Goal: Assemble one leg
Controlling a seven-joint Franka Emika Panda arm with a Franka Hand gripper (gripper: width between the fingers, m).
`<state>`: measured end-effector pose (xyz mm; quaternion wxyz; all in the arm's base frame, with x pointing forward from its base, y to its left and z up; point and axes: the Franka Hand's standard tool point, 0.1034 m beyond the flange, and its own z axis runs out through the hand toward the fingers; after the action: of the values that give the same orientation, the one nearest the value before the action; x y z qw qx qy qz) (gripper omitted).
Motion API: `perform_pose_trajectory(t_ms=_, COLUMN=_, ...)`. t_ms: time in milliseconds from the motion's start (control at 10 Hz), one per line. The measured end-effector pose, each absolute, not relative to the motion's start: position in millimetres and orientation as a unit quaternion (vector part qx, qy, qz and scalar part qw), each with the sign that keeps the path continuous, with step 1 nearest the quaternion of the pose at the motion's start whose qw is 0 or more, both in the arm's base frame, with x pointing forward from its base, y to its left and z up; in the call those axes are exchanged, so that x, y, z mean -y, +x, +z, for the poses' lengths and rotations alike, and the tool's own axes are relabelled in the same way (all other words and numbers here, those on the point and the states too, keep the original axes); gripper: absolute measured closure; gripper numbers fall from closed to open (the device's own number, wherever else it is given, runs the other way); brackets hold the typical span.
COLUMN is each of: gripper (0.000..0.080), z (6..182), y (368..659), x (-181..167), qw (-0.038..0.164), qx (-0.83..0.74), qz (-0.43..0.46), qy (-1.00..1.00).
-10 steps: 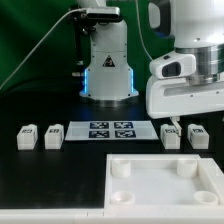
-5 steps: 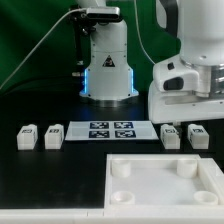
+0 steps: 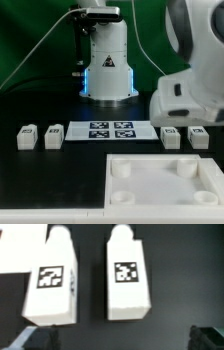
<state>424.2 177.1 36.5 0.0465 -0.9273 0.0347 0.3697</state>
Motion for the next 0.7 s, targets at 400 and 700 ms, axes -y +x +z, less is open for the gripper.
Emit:
perform_pose_trajectory(t_ms=400, gripper=0.015, z=22.0, y=401, x=-184, qw=0.032, qx=-0.045, qz=0.388, qy=-0.92)
perform_pose_trajectory(t_ms=700, gripper=0.015, z=10.2, y=396, x=-188, qw=0.031, qx=-0.045, qz=0.386, qy=-0.921)
